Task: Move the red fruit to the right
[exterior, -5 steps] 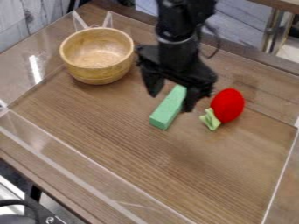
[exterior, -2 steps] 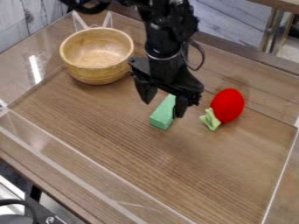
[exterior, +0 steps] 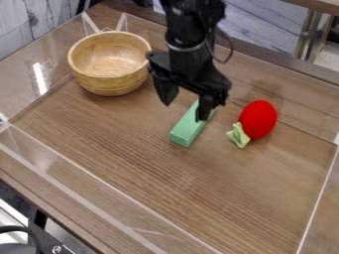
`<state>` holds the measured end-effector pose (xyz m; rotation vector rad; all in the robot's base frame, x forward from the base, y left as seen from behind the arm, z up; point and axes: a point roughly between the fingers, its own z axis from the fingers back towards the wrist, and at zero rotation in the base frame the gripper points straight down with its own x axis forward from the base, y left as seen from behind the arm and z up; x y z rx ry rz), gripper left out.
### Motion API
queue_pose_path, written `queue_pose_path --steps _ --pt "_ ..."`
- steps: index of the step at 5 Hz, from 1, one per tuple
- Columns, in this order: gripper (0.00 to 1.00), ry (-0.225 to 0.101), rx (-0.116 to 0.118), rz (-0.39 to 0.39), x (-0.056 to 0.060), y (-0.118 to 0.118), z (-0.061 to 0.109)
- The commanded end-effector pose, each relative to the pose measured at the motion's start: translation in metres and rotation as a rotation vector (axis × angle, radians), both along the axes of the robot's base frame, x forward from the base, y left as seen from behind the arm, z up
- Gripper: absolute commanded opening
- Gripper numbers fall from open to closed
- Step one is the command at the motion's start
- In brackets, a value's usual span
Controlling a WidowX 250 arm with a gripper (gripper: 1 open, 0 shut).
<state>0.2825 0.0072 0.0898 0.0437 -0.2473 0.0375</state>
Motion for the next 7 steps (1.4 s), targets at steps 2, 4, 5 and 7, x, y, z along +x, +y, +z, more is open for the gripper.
queue_pose_path --steps 2,4,5,7 --pt "1.0 -0.041 -0.009 0.021 -0.004 -0.02 0.005" --pt "1.0 -0.052 -0.012 0.024 0.008 -0.028 0.011" --pt "1.0 -0.044 -0.007 -0.011 0.004 -0.038 0.006" --pt "1.0 -0.029 0.014 -0.025 -0.001 -0.025 -0.008"
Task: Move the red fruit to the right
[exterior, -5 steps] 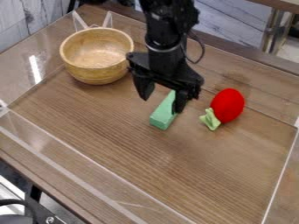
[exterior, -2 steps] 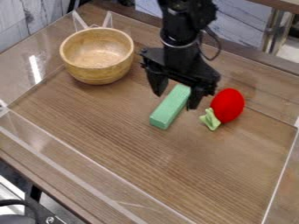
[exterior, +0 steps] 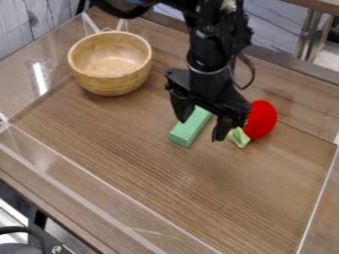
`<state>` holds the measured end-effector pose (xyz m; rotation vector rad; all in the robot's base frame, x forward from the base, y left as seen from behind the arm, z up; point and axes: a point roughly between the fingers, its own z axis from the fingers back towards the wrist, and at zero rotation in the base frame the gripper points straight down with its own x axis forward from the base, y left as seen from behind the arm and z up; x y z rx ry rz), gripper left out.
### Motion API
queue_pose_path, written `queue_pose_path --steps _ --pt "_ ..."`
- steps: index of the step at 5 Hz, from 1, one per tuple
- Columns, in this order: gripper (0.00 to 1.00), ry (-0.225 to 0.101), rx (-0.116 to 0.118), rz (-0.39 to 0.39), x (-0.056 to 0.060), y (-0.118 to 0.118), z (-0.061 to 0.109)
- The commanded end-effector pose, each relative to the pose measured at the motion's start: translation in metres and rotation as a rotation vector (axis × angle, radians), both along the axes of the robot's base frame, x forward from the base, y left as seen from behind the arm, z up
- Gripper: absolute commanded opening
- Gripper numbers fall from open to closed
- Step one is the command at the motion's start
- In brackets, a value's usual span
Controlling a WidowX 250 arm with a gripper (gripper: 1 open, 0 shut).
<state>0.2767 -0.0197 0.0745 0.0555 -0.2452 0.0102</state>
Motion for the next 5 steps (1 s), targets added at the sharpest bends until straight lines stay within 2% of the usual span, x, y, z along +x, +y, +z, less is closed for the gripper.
queue_pose_path --steps 1,2,3,5 --pt "1.0 -0.024 -0.001 0.027 0.007 0.016 0.0" --pt "1.0 -0.019 -0.01 0.044 0.007 0.025 0.003" --pt "1.0 -0.017 -0.027 0.069 0.012 0.023 0.006" --pt "1.0 -0.012 -0.06 -0.022 0.03 0.012 -0.004"
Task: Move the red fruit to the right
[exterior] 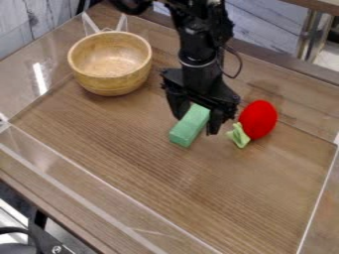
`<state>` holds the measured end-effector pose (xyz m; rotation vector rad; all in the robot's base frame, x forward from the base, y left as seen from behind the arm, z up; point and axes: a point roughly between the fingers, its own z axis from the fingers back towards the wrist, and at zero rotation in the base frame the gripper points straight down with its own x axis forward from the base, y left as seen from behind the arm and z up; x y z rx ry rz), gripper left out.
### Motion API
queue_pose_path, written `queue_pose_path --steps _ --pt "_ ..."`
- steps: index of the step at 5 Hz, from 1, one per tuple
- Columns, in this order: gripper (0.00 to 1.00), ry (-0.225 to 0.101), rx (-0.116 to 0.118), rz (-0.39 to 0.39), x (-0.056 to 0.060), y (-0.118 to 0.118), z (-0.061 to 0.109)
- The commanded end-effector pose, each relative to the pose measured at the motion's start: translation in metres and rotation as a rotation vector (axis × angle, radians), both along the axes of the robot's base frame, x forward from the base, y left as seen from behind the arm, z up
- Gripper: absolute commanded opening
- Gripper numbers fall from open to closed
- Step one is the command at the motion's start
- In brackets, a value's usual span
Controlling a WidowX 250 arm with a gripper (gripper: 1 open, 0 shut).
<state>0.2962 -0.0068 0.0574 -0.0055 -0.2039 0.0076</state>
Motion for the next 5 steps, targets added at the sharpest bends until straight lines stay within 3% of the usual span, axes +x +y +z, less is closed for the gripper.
queue_pose_path --steps 1,2,4,5 --pt "1.0 -0.066 -0.02 -0.069 0.026 -0.016 0.019" --pt "1.0 -0.077 -0.04 -0.116 0.041 -0.03 0.023" --pt "1.0 -0.14 -0.063 -0.032 0.064 -0.079 0.056" --pt "1.0 -0.155 -0.07 -0.019 0.071 -0.081 0.04"
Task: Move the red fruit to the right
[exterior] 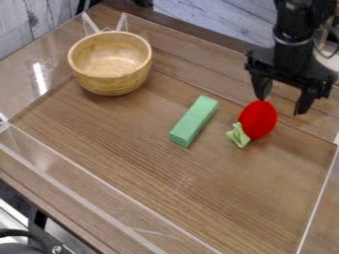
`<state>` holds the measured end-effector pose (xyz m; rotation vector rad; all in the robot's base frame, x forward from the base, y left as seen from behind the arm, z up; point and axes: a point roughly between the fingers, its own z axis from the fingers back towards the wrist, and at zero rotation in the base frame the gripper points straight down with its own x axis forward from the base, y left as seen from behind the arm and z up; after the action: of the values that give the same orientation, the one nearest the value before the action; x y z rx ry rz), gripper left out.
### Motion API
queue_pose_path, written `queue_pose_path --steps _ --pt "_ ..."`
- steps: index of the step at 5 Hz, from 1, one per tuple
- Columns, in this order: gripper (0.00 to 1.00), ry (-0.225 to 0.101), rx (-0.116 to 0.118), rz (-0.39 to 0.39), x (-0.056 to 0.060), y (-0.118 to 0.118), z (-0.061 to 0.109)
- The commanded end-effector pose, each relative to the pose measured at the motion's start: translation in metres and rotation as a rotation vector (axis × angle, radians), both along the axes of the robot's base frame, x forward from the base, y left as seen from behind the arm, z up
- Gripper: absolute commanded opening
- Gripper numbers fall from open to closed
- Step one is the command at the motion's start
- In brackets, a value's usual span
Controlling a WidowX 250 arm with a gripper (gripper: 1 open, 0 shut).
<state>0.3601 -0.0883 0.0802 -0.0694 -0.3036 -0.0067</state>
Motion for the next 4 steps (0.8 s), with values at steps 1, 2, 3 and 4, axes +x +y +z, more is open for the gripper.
queue_pose_path --steps 1,2,3,4 --pt "1.0 -0.08 -0.001 0.071 0.0127 0.0169 0.0049" --pt "1.0 -0.096 -0.007 0.067 0.013 0.0227 0.0068" --pt "1.0 -0.11 -0.023 0.04 0.0132 0.0212 0.0116" --pt "1.0 -0.124 -0.023 0.13 0.0094 0.0172 0.0087"
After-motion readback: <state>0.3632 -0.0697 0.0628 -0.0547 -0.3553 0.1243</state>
